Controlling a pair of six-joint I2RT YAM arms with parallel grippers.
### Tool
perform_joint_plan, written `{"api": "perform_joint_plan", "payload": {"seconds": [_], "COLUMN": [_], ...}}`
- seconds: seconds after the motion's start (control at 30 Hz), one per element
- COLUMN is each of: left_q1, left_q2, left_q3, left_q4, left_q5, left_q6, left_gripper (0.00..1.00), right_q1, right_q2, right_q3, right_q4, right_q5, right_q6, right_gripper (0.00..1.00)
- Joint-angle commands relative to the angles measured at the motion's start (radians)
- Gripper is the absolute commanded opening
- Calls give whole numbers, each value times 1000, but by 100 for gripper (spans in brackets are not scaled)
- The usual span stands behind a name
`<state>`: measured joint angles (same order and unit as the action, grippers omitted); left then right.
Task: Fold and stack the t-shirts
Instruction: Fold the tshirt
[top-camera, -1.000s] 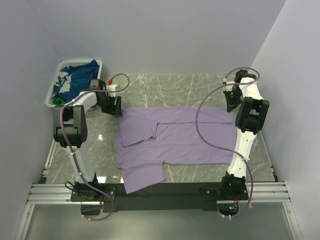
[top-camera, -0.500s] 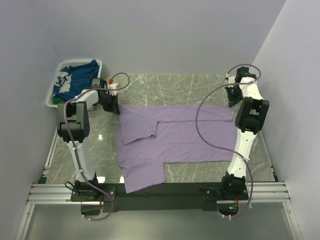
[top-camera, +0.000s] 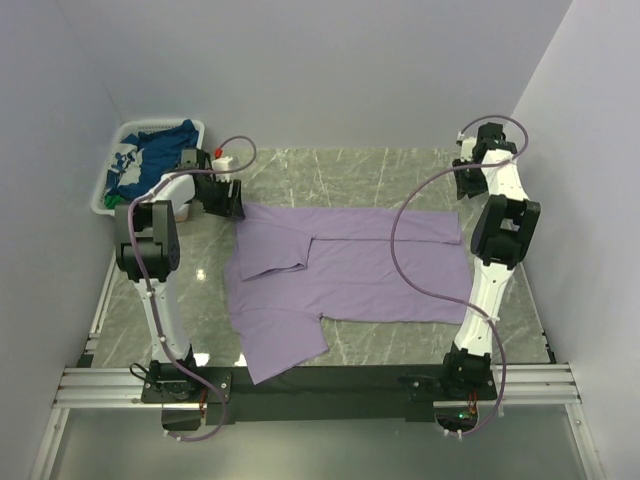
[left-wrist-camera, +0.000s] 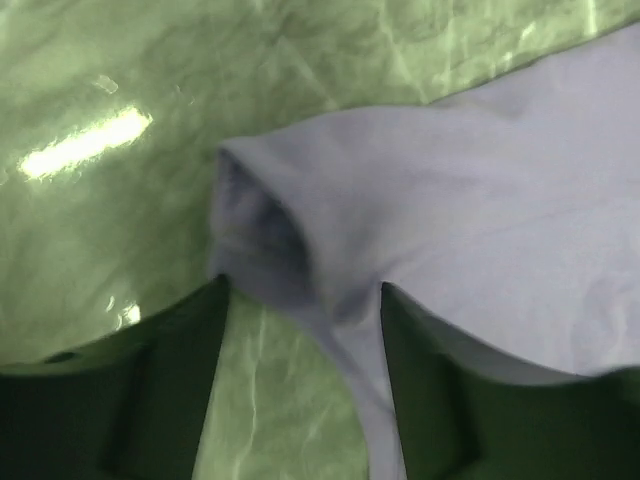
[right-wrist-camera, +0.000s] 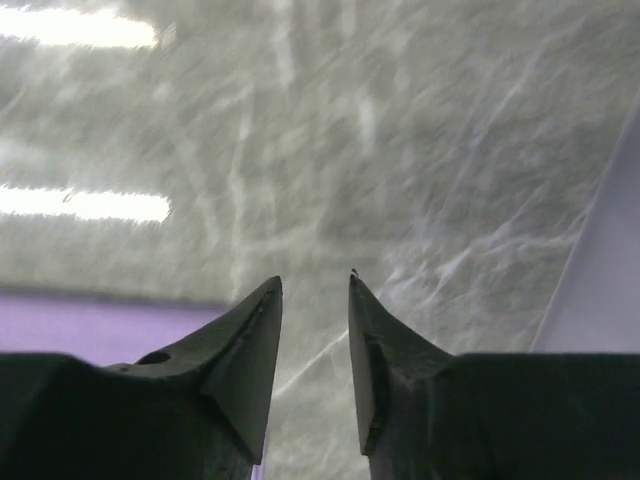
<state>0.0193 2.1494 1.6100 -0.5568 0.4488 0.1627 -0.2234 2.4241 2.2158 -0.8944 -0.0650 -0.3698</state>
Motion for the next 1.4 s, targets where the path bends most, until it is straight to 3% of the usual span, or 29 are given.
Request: {"api": "perform_joint_plan", "payload": {"seconds": [0.0,0.13,0.27,0.43,0.7,0.93,1.0,1.2,1.3,1.37], "left_q1": [10,10,2,-41,-130,-226,-266,-386,-441,-467], "left_q2": [-147,-264,-336,-385,-442,-490,-500,-465,-435,-422], "left_q3": [-34,-108,-176,-290,-423,-496,-504,-450,-403,-398], "left_q4": [8,2,-31,-61,-81,-68,-43,-5,4,24], "left_q5": [2,25,85,114,102,70,59,21,22,18], "left_q6": [24,37,57,130,225,288,288,291,275,248], "left_gripper": [70,73,80,81,68,68,66,56,55,59], "right_q1": [-7,-16,-39,-56,-80,-87,-88,-100,-106,-108], "right_q2": [-169,-241,-191,-175,-180,-178,-178,-149,-149,-158], "right_q3": [-69,-186,-183,-237,-278,-332,-346,-324,-312,-312], "right_q4": [-69,-145,-256,-262,-294,-304,-290,-273,-276,-275], "right_q5": [-85,-133,-212,-245,-303,-341,-334,-338,-352,-358], "right_q6": [-11,11,46,66,58,46,48,57,57,55], "right_gripper": [44,45,45,46,44,43,38,1,0,0]}}
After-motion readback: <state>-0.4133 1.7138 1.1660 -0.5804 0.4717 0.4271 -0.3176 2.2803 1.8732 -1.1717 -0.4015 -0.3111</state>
